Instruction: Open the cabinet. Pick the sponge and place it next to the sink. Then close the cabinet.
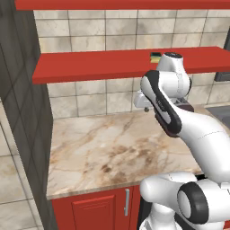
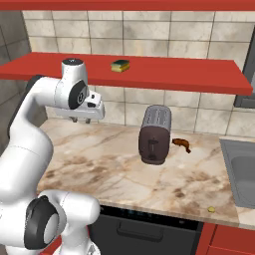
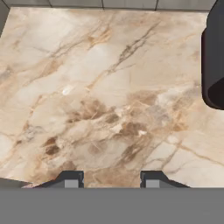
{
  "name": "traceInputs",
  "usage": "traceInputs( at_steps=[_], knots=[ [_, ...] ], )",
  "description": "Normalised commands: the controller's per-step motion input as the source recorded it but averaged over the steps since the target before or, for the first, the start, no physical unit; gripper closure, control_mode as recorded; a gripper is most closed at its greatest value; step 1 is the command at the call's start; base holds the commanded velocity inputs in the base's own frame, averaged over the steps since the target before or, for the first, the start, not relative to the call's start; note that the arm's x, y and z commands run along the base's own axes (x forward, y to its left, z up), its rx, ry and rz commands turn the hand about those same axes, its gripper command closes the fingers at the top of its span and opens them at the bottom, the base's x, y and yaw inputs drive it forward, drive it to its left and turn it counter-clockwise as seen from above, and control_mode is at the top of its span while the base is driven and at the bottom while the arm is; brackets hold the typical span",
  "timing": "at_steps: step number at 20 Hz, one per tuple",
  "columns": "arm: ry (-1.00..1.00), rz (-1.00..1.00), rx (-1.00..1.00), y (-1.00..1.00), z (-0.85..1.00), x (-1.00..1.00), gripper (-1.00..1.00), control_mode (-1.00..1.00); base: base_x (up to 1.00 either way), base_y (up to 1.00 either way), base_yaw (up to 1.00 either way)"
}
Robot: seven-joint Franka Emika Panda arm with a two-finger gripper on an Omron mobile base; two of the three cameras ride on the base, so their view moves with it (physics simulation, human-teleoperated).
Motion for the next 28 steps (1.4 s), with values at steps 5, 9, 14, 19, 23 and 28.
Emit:
traceInputs(
  at_steps=[5,9,14,19,23,28],
  knots=[
    [-0.05,-0.02,0.0,-0.09,0.0,-0.15,-1.0,-1.0,0.0,0.0,0.0],
    [-0.16,-0.08,0.0,-0.22,0.03,-0.34,-1.0,-1.0,0.0,0.0,0.0],
    [-0.32,-0.15,0.0,-0.21,0.47,-0.09,-1.0,-1.0,0.0,0.0,0.0],
    [-0.36,-0.23,-0.02,-0.04,0.94,0.0,-1.0,-1.0,0.0,0.0,0.0],
    [-0.25,-0.29,-0.02,-0.12,1.0,0.0,-1.0,-1.0,0.0,0.0,0.0],
    [-0.08,-0.2,0.01,-0.41,0.8,0.08,-1.0,-1.0,0.0,0.0,0.0]
  ],
)
